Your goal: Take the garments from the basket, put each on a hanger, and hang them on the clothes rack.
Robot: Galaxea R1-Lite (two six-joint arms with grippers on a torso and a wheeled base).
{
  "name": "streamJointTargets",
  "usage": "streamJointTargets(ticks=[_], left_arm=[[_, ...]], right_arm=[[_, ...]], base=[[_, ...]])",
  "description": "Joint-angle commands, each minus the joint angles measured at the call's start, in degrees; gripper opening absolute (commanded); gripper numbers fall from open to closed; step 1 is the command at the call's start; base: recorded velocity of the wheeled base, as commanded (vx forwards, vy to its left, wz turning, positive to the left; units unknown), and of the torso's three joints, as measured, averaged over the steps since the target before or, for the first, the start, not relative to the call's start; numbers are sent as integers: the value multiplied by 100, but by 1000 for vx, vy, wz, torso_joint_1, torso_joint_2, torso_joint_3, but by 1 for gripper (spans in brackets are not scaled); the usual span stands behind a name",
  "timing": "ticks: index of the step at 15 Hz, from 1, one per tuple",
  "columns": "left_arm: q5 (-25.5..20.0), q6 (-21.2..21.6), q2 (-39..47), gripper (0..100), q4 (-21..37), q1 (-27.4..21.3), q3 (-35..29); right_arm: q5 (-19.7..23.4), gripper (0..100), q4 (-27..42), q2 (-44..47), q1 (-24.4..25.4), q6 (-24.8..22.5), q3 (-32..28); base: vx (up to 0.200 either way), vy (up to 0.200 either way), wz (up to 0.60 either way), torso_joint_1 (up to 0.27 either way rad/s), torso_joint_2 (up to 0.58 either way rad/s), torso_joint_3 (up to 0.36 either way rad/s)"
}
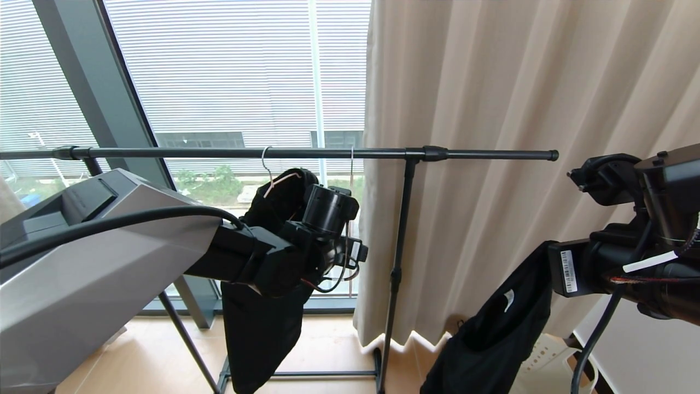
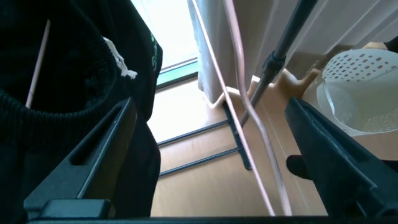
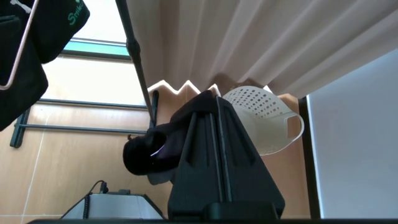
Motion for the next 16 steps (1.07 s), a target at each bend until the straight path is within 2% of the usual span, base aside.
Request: streamJointTargets(ticks=[1, 6, 12, 13, 16], left_arm=[[1, -2, -29, 100, -4, 42, -93], [1, 7, 173, 100, 49, 42, -453], [-25, 7, 586, 100, 488, 157, -1077], [-25, 7, 586, 0, 488, 148, -1086], [-34, 7, 569, 0, 488, 130, -1034]], right_arm=[[-1, 0, 1, 16, 1, 8, -1], [-1, 0, 1, 7, 1, 8, 8], [-1, 0, 10, -19, 1, -1, 8], [-1, 0, 10, -19, 1, -1, 8], [-1, 0, 10, -10, 1, -1, 8]], base=[[0, 0, 0, 0, 0, 0], [0, 0, 0, 0, 0, 0], [0, 0, 0, 0, 0, 0], [0, 0, 0, 0, 0, 0], [0, 0, 0, 0, 0, 0]])
